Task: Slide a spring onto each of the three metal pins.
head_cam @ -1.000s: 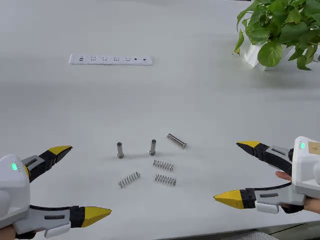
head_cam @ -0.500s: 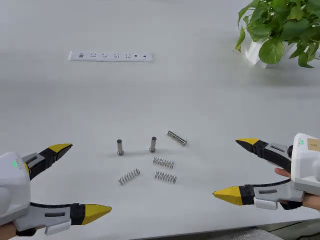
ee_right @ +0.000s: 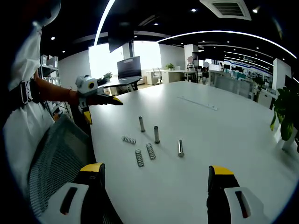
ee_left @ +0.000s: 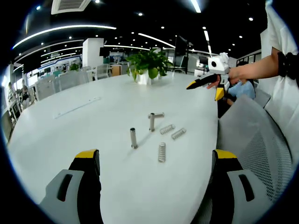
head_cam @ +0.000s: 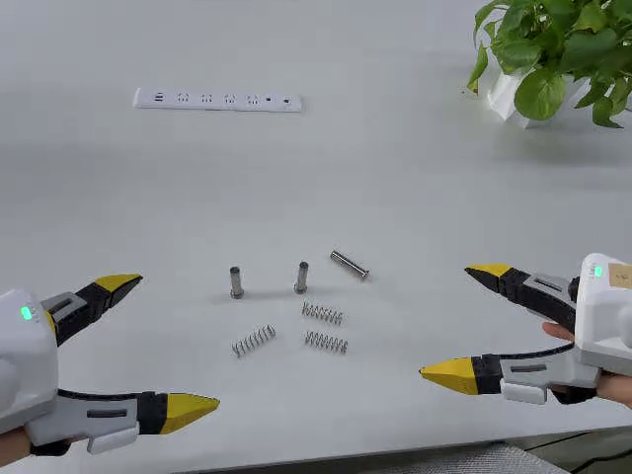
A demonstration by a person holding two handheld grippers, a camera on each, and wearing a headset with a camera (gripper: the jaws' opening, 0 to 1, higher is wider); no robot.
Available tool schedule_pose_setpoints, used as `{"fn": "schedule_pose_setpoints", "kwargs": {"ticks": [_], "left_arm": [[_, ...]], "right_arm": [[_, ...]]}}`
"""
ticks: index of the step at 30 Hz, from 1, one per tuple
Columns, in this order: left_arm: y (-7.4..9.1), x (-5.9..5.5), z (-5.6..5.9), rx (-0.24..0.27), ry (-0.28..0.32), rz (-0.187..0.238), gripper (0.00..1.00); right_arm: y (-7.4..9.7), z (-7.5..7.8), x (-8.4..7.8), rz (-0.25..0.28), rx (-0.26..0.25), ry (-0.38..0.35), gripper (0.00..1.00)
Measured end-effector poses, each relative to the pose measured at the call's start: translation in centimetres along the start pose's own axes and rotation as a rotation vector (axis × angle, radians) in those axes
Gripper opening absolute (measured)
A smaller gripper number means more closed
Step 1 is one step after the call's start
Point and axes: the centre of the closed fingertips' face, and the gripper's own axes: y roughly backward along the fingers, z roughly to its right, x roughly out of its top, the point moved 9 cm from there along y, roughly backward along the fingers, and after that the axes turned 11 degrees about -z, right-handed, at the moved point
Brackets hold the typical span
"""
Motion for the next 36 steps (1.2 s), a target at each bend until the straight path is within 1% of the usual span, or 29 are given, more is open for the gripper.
{"fn": "schedule_pose_setpoints", "kwargs": {"ticks": [5, 10, 17, 27, 29, 31, 32, 33, 36], "left_arm": [[-0.1, 0.0, -0.1, -0.002, 0.004, 0.004, 0.99], [-0.3, 0.0, -0.2, -0.006, 0.006, 0.004, 0.99], [-0.5, 0.1, -0.5, -0.01, 0.01, 0.008, 0.99], [-0.8, 0.2, -0.9, -0.016, 0.016, 0.016, 0.99], [-0.8, 0.2, -1.1, -0.017, 0.016, 0.013, 0.99], [-0.9, 0.2, -1.1, -0.018, 0.016, 0.014, 0.99], [-0.9, 0.2, -1.2, -0.018, 0.016, 0.015, 0.99], [-0.9, 0.2, -1.2, -0.018, 0.016, 0.015, 0.99], [-1.0, 0.2, -1.4, -0.018, 0.022, 0.019, 0.99]], "right_arm": [[-0.2, 0.2, 0.2, -0.002, 0.003, 0.0, 0.9], [-0.4, 0.5, 0.6, -0.006, 0.006, 0.0, 0.88], [-1.0, 1.3, 1.7, -0.01, 0.014, 0.001, 0.83], [-2.7, 2.7, 4.4, -0.025, 0.014, 0.02, 0.69], [-3.2, 3.2, 4.9, -0.046, 0.009, 0.025, 0.65], [-3.7, 3.5, 5.4, -0.048, 0.018, 0.022, 0.61], [-3.9, 3.7, 5.7, -0.051, 0.019, 0.022, 0.61], [-4.2, 3.9, 5.9, -0.068, 0.02, 0.019, 0.6], [-5.0, 4.2, 6.5, -0.085, 0.023, 0.034, 0.56]]}}
